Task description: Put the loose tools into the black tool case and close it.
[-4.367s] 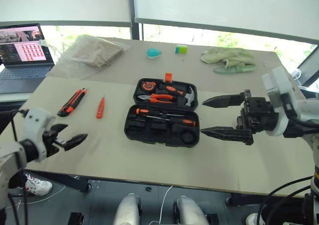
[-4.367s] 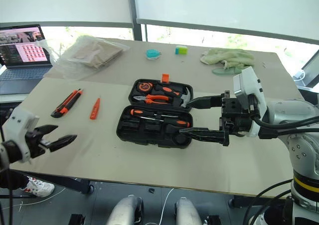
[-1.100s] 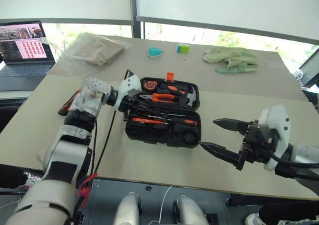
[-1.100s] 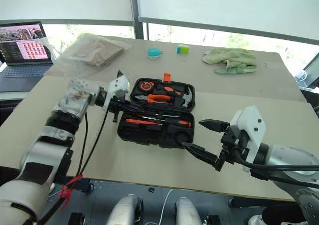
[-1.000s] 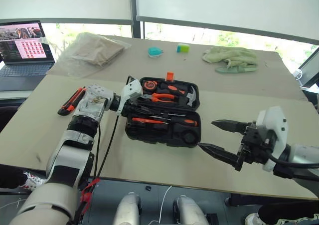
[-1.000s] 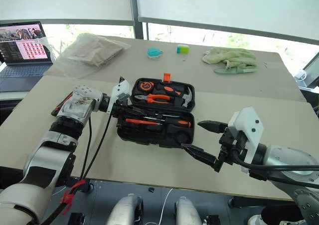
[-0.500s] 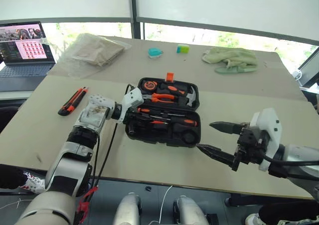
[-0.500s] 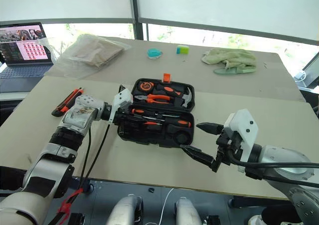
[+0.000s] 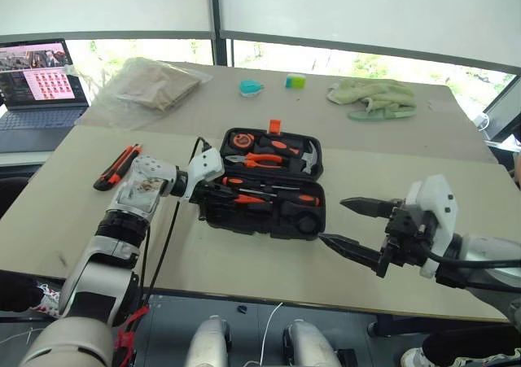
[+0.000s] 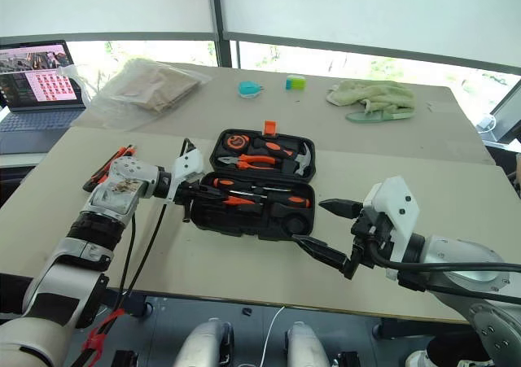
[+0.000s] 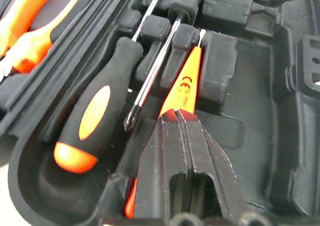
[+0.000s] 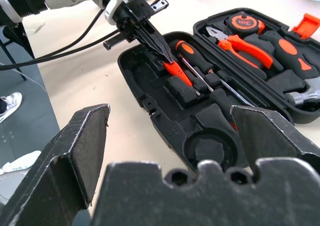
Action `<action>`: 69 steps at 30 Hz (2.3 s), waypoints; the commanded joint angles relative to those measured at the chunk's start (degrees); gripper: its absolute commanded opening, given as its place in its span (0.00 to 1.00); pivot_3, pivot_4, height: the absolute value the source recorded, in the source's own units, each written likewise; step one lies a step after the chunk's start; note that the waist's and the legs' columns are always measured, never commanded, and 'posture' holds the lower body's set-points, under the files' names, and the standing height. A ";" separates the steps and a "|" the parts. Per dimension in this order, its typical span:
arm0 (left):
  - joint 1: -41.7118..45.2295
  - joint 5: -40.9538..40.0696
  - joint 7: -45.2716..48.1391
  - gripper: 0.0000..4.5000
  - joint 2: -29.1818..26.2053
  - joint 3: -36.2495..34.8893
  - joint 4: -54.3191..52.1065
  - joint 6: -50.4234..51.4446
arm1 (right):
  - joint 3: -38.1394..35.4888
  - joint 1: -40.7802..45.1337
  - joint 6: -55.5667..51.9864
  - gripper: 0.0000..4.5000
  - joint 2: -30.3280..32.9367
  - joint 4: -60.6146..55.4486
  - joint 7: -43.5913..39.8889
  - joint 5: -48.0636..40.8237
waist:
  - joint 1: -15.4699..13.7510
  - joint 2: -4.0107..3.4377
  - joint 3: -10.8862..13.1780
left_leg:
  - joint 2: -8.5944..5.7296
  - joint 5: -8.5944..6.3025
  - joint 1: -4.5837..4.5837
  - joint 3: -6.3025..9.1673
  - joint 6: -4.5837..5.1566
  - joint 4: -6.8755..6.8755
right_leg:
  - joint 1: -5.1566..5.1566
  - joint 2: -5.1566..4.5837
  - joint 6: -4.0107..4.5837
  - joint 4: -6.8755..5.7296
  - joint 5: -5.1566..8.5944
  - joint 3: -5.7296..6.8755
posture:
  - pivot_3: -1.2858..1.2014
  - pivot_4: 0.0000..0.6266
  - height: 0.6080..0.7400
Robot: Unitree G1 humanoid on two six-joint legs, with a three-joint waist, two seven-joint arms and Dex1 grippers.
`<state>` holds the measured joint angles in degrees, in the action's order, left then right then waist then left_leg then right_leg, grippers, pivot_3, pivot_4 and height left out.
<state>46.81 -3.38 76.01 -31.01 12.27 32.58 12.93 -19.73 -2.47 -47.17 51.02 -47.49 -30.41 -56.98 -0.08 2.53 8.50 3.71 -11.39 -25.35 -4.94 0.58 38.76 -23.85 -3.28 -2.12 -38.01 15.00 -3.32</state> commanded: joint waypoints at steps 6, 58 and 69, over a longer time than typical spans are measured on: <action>-1.86 -12.51 -0.03 0.25 -7.72 -11.80 -18.12 16.68 | -0.37 0.79 6.62 1.00 2.00 4.57 -6.16 9.20 | 0.70 0.02 0.03 | 0.03 0.00 -0.23 0.02 0.00 0.02 | -0.27 0.02 0.00 -0.05 0.00 -0.01 | 0.52 0.24 1.00; 15.14 8.68 -27.78 0.38 -17.79 -8.48 40.06 10.47 | 5.60 16.12 1.27 1.00 -0.52 5.46 -8.66 2.61 | -0.02 0.20 0.10 | 0.15 0.01 -0.12 -0.29 -0.07 -0.35 | -0.38 -0.03 0.21 -0.04 0.02 0.20 | 0.52 0.24 1.00; 11.56 -3.13 7.90 0.37 -15.44 -8.25 8.28 6.22 | 2.12 12.63 0.90 1.00 1.99 4.94 -8.74 0.31 | -0.66 0.36 0.15 | 0.15 0.01 -0.74 0.03 -0.07 0.09 | -0.45 -0.13 0.18 0.07 -0.01 0.63 | 0.52 0.24 1.00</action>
<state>60.19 -4.90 77.32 -46.16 1.43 50.97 19.01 -15.21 10.53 -46.67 52.39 -41.75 -38.78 -55.63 -0.74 2.89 8.65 3.84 -11.40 -26.07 -4.91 0.53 38.85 -24.28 -3.42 -1.96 -37.94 14.99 -2.71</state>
